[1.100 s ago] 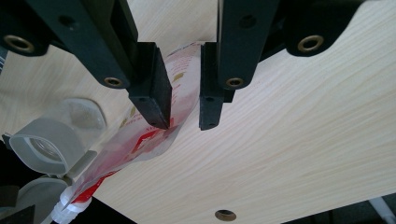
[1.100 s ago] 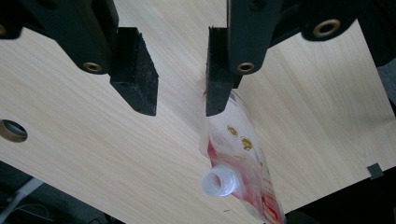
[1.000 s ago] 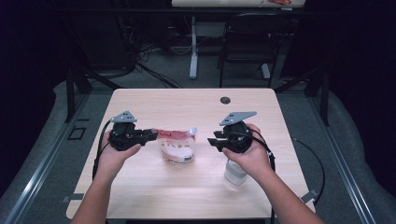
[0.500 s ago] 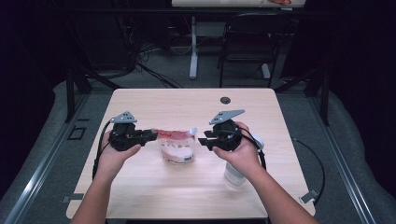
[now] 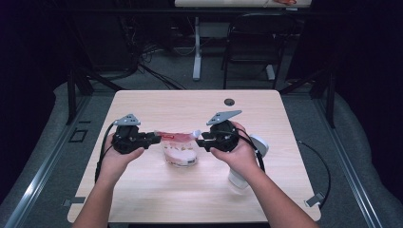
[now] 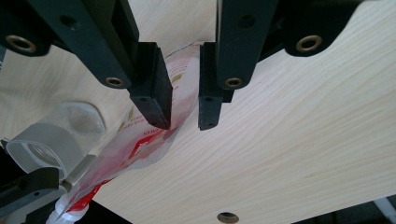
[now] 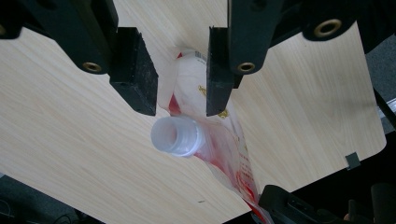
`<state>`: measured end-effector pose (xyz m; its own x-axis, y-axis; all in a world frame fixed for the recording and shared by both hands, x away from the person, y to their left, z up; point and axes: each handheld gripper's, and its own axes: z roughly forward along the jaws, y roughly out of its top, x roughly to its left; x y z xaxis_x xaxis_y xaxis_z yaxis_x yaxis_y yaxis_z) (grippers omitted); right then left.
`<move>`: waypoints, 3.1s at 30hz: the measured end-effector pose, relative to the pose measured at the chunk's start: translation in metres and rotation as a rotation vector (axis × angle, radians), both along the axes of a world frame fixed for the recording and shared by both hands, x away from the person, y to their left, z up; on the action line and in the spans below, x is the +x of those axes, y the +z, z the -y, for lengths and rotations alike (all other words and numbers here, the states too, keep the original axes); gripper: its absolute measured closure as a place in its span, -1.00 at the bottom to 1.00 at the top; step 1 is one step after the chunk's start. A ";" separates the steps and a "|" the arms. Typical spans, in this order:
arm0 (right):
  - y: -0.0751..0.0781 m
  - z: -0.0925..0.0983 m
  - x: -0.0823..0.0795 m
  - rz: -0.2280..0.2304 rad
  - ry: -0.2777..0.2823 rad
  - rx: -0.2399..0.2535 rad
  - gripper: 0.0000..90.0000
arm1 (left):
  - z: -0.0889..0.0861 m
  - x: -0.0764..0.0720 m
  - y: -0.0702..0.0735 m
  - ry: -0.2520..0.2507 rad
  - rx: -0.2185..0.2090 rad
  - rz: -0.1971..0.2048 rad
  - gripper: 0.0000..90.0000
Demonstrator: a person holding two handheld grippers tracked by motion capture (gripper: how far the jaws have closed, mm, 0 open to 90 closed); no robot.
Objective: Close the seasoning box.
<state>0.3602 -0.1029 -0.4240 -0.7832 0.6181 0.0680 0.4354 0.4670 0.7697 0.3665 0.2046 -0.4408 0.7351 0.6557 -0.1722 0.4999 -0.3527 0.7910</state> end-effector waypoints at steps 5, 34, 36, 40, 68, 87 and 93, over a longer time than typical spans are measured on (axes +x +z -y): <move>-0.001 -0.004 0.001 0.001 0.002 0.013 0.43 | 0.000 0.000 0.000 -0.004 0.001 0.005 0.67; -0.003 -0.010 0.003 0.011 -0.029 0.019 0.53 | 0.003 -0.002 0.001 0.009 0.033 0.038 1.00; -0.003 -0.010 0.003 0.010 -0.028 0.016 0.53 | 0.002 -0.002 0.001 0.009 0.030 0.035 1.00; -0.003 -0.010 0.002 0.012 -0.025 0.014 0.53 | 0.002 -0.002 0.001 0.008 0.023 0.030 1.00; 0.006 0.003 -0.024 0.021 -0.005 0.010 0.53 | 0.011 -0.012 0.004 -0.049 -0.004 0.015 1.00; 0.005 0.023 -0.043 0.022 -0.008 0.006 0.53 | 0.029 -0.022 0.003 -0.115 0.003 0.006 1.00; 0.006 0.028 -0.047 0.020 -0.004 -0.005 0.53 | 0.034 -0.024 0.003 -0.126 0.002 0.007 1.00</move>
<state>0.3129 -0.1314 -0.4177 -0.7817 0.6217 0.0490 0.4218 0.4693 0.7758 0.3421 0.1708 -0.4381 0.8128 0.5583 -0.1660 0.4462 -0.4137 0.7936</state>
